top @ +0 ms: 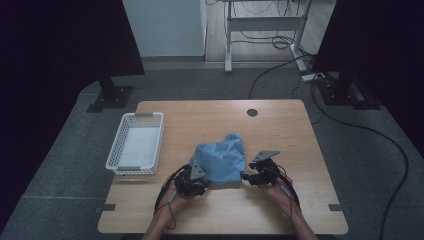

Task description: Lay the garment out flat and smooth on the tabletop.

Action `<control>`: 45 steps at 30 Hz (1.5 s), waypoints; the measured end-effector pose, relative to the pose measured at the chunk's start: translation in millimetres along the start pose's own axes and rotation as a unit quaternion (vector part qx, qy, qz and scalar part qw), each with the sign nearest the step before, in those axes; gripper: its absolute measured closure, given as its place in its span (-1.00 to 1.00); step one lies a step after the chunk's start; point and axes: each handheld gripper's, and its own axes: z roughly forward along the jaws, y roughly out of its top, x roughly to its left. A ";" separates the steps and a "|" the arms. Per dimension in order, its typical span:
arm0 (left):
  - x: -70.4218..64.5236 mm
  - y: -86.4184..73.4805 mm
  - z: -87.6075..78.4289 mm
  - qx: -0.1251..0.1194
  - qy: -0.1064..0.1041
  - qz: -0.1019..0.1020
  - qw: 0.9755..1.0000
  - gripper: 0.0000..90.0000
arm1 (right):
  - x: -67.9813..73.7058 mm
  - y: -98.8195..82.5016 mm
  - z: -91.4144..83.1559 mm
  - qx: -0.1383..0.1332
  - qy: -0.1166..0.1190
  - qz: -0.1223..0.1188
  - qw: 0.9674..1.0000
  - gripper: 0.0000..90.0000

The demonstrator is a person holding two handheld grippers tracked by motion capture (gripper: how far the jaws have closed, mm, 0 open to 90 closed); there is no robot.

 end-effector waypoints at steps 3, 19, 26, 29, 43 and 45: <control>0.1 -0.8 1.2 0.004 0.004 0.001 1.000 0.34 | 0.8 3.7 3.4 -0.001 0.002 -0.002 1.000 0.10; 14.6 -0.6 -14.0 -0.036 0.022 -0.042 0.998 0.98 | 7.2 8.6 -0.2 0.004 -0.023 -0.036 0.999 0.88; 35.5 -5.8 -34.1 -0.067 0.050 -0.091 0.992 0.98 | -7.3 1.6 -24.0 -0.004 -0.047 -0.016 0.999 0.88; 43.0 -9.5 -40.2 -0.070 0.063 -0.104 0.990 0.98 | -14.2 -2.4 -34.3 -0.007 -0.059 -0.008 0.998 0.88; 56.6 -30.4 -27.6 -0.012 0.086 -0.116 0.989 0.82 | -44.9 -15.2 -88.8 -0.023 -0.113 0.027 0.993 0.88; 56.6 -32.2 -25.8 0.005 0.101 -0.107 0.989 0.45 | -46.2 -18.4 -87.6 -0.020 -0.114 0.027 0.993 0.66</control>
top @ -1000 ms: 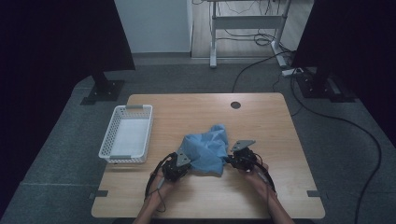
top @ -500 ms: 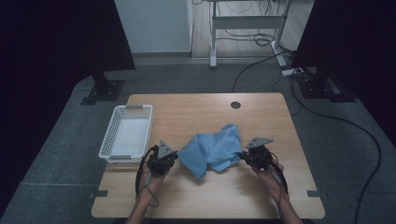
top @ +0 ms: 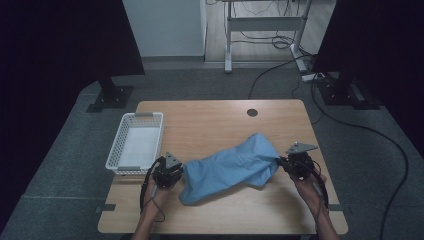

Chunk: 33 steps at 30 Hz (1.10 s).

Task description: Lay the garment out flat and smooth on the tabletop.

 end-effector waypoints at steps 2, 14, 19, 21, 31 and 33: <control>3.0 -2.8 -3.6 0.004 -0.002 -0.011 1.000 0.30 | -2.1 -4.0 0.1 -0.009 0.003 0.007 1.000 0.39; -17.7 6.0 -41.8 -0.033 -0.100 0.010 0.994 -0.27 | -0.2 -29.4 0.1 -0.005 0.016 0.013 1.000 -0.09; -49.0 17.3 -34.7 -0.037 -0.165 0.044 0.985 -0.44 | 10.2 -35.6 4.9 0.004 0.027 0.018 0.999 -0.20; -61.4 17.8 -28.3 -0.031 -0.190 0.061 0.979 -0.46 | 11.1 -37.1 6.0 0.007 0.020 0.016 1.000 -0.23; -91.0 4.5 3.0 0.024 -0.191 0.150 0.970 -0.09 | 9.7 -40.2 20.9 0.008 0.020 0.028 0.999 0.51; -88.1 3.8 5.4 0.023 -0.186 0.140 0.972 0.34 | 12.9 -37.0 18.8 0.010 0.016 0.019 1.000 0.83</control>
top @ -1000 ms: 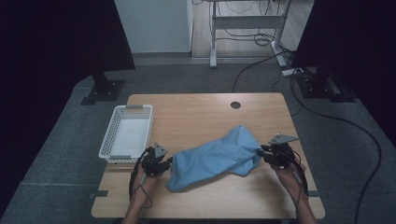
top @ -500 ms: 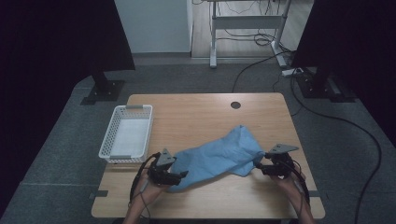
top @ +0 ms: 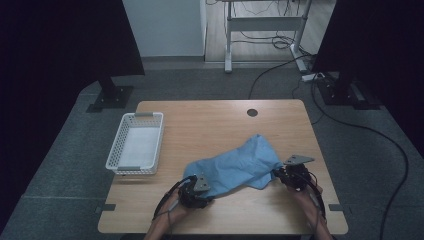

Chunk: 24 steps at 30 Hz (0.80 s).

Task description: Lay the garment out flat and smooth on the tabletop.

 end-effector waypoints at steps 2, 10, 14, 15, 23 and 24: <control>3.2 -0.3 -2.9 -0.003 0.006 -0.007 1.000 0.77 | 2.6 3.9 -6.1 -0.004 0.001 -0.006 1.000 0.97; 25.0 37.3 -98.2 -0.147 0.087 -0.030 0.985 0.99 | 16.5 61.9 -90.5 -0.104 -0.047 -0.048 0.992 0.98; 92.0 64.9 -111.0 -0.144 0.190 -0.121 0.964 0.86 | -0.4 119.1 -103.8 -0.142 -0.087 -0.049 0.985 0.63; 104.5 65.9 -106.1 -0.126 0.210 -0.143 0.959 0.46 | -12.7 132.9 -93.6 -0.126 -0.096 -0.021 0.987 0.41; 98.4 33.2 -58.0 -0.077 0.152 -0.134 0.976 -0.10 | -20.4 104.4 -46.1 -0.073 -0.052 -0.003 0.996 0.00; 94.0 29.7 -52.7 -0.074 0.137 -0.131 0.979 -0.10 | -18.3 96.4 -42.6 -0.066 -0.045 -0.003 0.997 0.00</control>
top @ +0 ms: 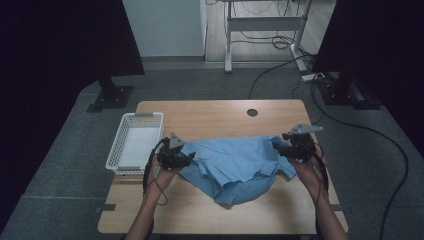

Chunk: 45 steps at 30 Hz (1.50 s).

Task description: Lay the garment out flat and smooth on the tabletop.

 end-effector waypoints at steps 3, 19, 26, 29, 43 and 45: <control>-13.1 -9.6 8.1 0.013 -0.025 0.007 1.000 -0.13 | 6.6 -21.7 4.5 0.017 0.022 -0.006 1.000 -0.02; -96.4 -3.3 40.7 0.010 -0.151 0.086 0.985 -0.40 | 7.8 -80.8 31.1 0.055 0.041 0.001 0.998 -0.02; -102.1 -21.1 67.8 0.040 -0.116 0.130 0.984 -0.03 | -16.5 -105.1 30.7 0.081 0.004 0.042 0.996 0.17; -96.8 -26.3 68.8 0.039 -0.111 0.129 0.985 0.21 | -23.3 -117.1 35.2 0.095 0.007 0.050 0.994 0.21; -52.6 -33.3 60.6 0.066 -0.047 0.098 0.992 0.30 | 44.2 -129.4 13.0 0.093 0.059 -0.009 0.994 0.21; -47.9 -33.4 58.1 0.073 -0.029 0.098 0.992 0.23 | 53.2 -128.5 10.7 0.101 0.065 -0.020 0.993 0.12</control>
